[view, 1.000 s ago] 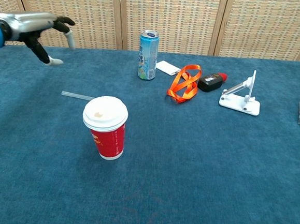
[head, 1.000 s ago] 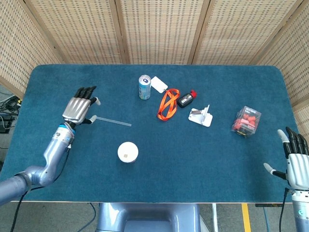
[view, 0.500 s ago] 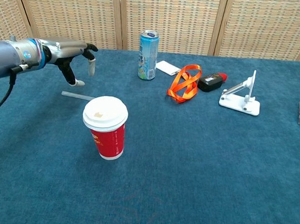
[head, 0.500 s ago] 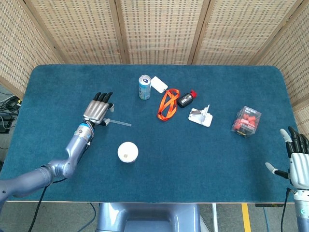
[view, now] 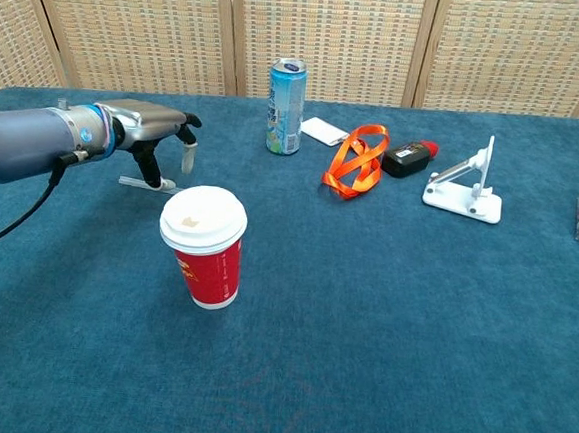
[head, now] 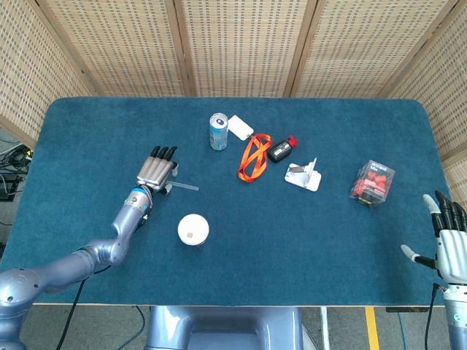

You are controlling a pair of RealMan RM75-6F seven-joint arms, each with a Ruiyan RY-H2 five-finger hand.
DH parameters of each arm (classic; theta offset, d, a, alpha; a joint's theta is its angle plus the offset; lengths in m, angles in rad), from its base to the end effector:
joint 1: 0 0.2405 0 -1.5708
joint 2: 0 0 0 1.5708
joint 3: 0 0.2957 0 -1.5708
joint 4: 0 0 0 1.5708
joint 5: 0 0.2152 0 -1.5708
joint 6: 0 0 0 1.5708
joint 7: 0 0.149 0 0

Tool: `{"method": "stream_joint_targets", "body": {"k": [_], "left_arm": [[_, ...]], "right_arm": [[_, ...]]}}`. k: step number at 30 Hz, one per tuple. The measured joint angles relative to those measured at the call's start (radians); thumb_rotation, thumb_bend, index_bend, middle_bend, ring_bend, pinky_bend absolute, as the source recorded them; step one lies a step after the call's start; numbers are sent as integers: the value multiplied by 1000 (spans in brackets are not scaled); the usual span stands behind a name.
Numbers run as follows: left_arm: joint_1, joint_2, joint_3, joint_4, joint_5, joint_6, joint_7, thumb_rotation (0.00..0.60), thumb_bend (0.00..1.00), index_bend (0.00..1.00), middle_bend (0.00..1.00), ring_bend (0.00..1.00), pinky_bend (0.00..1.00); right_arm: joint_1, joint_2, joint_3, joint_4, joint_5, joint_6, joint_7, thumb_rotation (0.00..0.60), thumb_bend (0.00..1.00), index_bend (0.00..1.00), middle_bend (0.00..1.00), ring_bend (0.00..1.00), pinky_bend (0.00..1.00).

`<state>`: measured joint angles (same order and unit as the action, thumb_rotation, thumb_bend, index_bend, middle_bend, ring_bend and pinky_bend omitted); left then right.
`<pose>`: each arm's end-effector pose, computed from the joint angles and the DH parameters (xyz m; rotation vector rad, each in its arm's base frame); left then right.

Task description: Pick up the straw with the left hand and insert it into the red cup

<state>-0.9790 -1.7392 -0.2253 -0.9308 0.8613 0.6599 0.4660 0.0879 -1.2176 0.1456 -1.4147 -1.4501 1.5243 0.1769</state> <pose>-0.1796 0.4810 -0.0576 -1.8624 -0.8440 -0.5984 -0.3761 -0.2115 0.1798 1.2182 -0.8765 1.0359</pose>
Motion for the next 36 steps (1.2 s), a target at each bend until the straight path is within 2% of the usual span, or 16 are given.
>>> {"method": "stream_joint_targets", "body": {"k": [11,15,28,31,36], "left_arm": [[-29,-57,13,77,-2,-23,6,600,359,471,0,0,0],[-34,-71,17,99,-8,-33,10,600,414,477,0,0,0],[-41,-100,20,137,-7,-48,6,600,413,487,0,0,0],[-41,-102,21,138,-7,-47,11,600,413,519,0,0,0],[-38,-103,24,133,-9,-43,17,600,413,630,0,0,0]], "right_arm": [[1,-3,2,10,1,0,14,600,43,39,0,0,0],[2,-4,3,14,1,-1,19,600,43,44,0,0,0],[2,-6,4,18,-1,2,26,600,43,47,0,0,0],[2,-5,4,17,-2,5,27,600,44,47,0,0,0],[0,-4,4,15,-5,10,29,600,43,47,0,0,0]]}}
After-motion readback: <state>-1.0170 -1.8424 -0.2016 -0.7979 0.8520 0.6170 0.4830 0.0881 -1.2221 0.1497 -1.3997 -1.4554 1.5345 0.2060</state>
